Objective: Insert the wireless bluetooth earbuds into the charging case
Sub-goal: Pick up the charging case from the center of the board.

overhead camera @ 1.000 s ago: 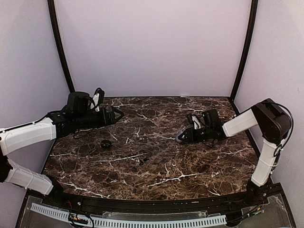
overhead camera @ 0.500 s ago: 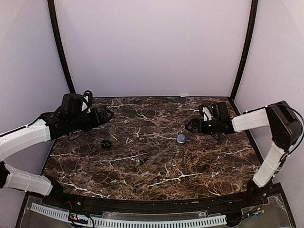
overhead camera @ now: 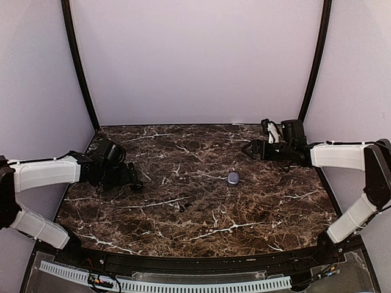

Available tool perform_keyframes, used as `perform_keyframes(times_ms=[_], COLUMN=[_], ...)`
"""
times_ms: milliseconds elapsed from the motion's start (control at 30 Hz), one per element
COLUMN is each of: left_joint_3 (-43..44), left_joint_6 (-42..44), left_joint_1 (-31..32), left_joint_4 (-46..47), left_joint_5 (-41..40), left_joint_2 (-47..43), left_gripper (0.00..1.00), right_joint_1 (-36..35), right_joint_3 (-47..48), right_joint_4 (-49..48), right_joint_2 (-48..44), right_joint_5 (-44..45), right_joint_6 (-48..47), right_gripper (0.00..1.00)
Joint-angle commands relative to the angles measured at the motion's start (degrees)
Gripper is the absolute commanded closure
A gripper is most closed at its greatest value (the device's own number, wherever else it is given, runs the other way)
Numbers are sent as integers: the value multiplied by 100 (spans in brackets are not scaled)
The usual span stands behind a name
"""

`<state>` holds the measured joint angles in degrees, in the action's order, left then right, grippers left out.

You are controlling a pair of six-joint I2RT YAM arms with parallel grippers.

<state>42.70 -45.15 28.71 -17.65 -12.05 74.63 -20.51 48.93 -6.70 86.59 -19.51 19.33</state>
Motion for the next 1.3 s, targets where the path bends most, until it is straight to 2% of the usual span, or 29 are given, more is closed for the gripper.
perform_keyframes(times_ms=[0, 100, 233, 500, 733, 900, 967, 1133, 1267], left_joint_3=[13, -132, -124, 140, 310, 414, 441, 428, 332], left_joint_6=[394, 632, 946, 1605, 1837, 1963, 1980, 1973, 1974], left_joint_1=[-34, -32, -20, -6, -8, 3, 10, 18, 21], left_joint_4=[108, 669, 961, 977, 1117, 1064, 998, 835, 790], left_joint_5=[66, 535, 725, 292, 334, 462, 488, 563, 595], left_joint_2=[391, 683, 1065, 1798, 2295, 2338, 2298, 2264, 2214], left_gripper=[5, 9, 14, 20, 36, 49, 50, 36, 35], right_joint_1=[3, 5, 4, 3, 3, 3, 3, 3, 8], right_joint_3=[82, 90, 108, 91, 111, 102, 78, 48, 47], right_joint_4=[-11, -12, -50, -139, -67, -39, -86, -146, -140], right_joint_2=[-170, -218, -273, -371, -409, -482, -513, -512, -547], right_joint_5=[-243, -370, -493, -666, -742, -796, -851, -964, -960], right_joint_6=[-86, -96, -103, -79, -162, -225, -237, -221, -245], right_gripper=[1, 1, 1, 1, 1, 1, 1, 1, 1])
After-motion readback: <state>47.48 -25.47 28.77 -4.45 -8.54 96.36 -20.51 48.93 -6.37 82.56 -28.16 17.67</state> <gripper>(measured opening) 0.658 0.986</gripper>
